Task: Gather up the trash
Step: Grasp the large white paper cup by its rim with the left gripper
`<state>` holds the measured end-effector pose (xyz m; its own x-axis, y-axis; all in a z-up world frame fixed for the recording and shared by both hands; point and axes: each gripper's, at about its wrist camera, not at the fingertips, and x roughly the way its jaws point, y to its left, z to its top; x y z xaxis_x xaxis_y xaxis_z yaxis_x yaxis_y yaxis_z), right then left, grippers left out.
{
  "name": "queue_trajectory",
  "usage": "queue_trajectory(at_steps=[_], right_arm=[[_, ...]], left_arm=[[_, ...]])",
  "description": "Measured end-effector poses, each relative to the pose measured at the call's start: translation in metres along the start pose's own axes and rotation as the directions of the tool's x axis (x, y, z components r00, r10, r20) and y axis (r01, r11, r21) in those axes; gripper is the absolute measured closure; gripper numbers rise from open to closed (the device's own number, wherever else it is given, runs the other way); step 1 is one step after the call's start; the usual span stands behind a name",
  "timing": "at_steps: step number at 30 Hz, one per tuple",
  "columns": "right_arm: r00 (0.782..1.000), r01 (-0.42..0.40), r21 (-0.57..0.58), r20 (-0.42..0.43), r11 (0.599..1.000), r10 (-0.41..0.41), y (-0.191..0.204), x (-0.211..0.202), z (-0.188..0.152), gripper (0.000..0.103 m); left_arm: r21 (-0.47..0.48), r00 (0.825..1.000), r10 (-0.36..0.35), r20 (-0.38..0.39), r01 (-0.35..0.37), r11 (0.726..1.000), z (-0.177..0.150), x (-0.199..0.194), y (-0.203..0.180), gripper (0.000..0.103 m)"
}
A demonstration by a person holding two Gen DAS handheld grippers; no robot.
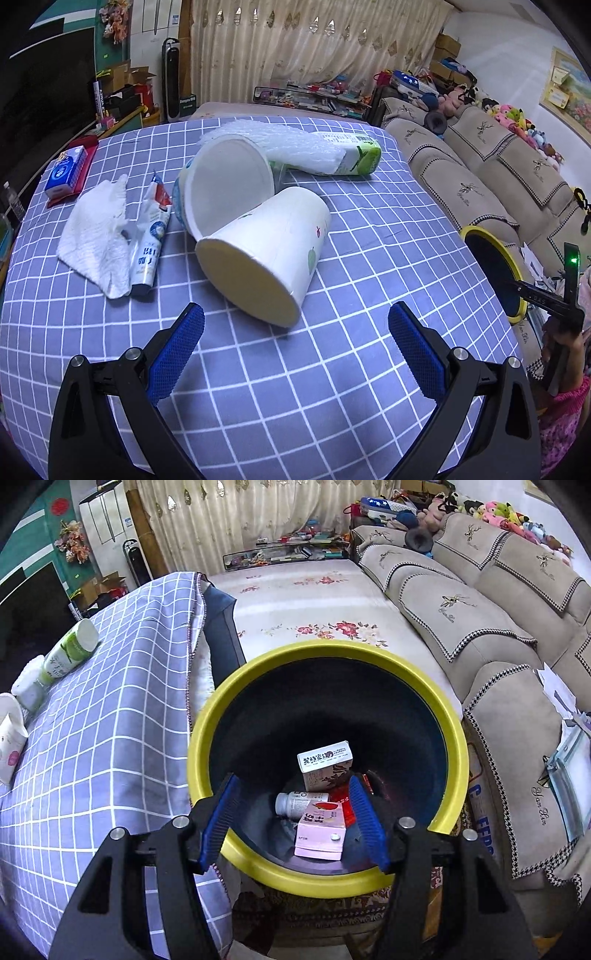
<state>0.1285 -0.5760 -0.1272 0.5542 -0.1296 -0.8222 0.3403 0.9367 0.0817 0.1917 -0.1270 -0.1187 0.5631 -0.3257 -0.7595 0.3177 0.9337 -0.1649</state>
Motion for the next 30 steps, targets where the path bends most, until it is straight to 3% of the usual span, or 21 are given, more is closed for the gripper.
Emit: queue_trajectory(at_steps=[4,10,17,22,27,29,30], right_arm=[[1.000,-0.009,-0.008,0.004,1.000,0.009,0.004,-0.003,0.000,0.044],[1.000,-0.017,-0.023,0.007,1.000,0.018,0.009,-0.006,0.002,0.044],[0.999,-0.031,-0.032,0.011,0.999,0.031,0.013,-0.007,0.002,0.044],[0.999,-0.041,-0.035,0.012,0.999,0.042,0.012,-0.008,0.002,0.044],[0.998,-0.052,-0.038,0.016,0.998,0.053,0.011,-0.009,0.001,0.044],[0.998,-0.055,-0.038,0.019,0.998,0.056,0.011,-0.010,0.001,0.044],[0.998,-0.058,-0.038,0.020,0.998,0.059,0.010,-0.011,0.001,0.044]], left_arm=[[0.000,1.000,-0.014,-0.005,0.014,1.000,0.005,0.008,0.000,0.005],[0.012,1.000,-0.022,0.005,0.022,1.000,0.014,0.016,-0.005,0.015],[-0.017,0.998,-0.057,-0.025,0.057,0.998,0.022,0.033,-0.003,0.039],[-0.010,0.998,-0.045,-0.034,0.045,0.999,0.024,0.043,-0.008,0.054],[-0.006,0.999,-0.026,-0.038,0.026,1.000,0.026,0.051,-0.014,0.074],[-0.008,0.999,-0.019,-0.033,0.019,1.000,0.025,0.051,-0.016,0.090],[-0.006,0.999,-0.017,-0.032,0.017,1.000,0.025,0.051,-0.017,0.092]])
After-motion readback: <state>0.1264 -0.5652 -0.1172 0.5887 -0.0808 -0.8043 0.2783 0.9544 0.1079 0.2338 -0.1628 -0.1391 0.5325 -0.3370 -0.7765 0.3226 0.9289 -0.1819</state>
